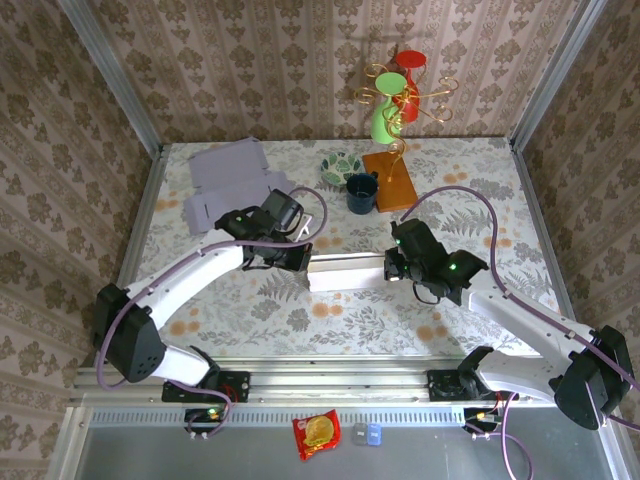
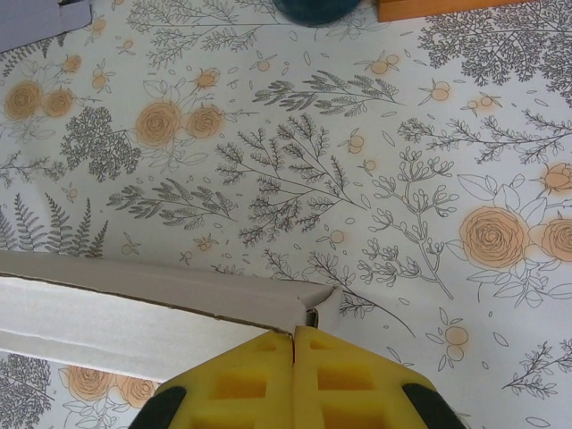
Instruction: Fold the paper box
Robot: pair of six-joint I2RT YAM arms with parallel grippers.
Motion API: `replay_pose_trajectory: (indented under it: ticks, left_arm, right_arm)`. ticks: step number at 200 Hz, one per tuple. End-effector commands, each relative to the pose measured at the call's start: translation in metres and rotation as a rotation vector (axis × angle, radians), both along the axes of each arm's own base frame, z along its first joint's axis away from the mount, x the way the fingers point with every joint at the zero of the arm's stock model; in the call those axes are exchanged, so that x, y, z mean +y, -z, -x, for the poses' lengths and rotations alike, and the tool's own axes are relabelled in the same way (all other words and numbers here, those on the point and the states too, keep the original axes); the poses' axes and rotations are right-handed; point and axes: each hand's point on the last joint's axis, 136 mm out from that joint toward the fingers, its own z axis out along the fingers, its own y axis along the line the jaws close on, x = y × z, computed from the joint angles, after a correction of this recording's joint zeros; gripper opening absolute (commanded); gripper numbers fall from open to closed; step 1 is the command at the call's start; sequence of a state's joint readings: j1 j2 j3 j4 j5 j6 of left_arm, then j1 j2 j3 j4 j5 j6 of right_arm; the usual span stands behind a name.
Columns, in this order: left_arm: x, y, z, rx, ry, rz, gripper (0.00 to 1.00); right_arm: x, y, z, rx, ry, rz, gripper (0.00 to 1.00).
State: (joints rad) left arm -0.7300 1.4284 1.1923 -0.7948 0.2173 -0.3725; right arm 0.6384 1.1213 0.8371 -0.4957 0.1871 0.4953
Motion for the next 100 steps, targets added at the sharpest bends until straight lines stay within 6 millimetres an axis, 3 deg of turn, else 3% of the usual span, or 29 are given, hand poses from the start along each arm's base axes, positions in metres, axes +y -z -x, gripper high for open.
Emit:
replay_pose_trajectory:
  ticks: [1, 100]
  left_arm:
    - [-0.0072, -0.0035, 0.0055, 0.062, -0.044, 0.016, 0.03]
    - [-0.0144, 0.0003, 0.0120, 0.171, -0.153, 0.067, 0.02]
  right_arm:
    - [0.0048, 0.0036, 0.0027, 0.018, -0.001, 0.000, 0.00]
    - [0.0048, 0.0082, 0.0048, 0.024, -0.001, 0.008, 0.00]
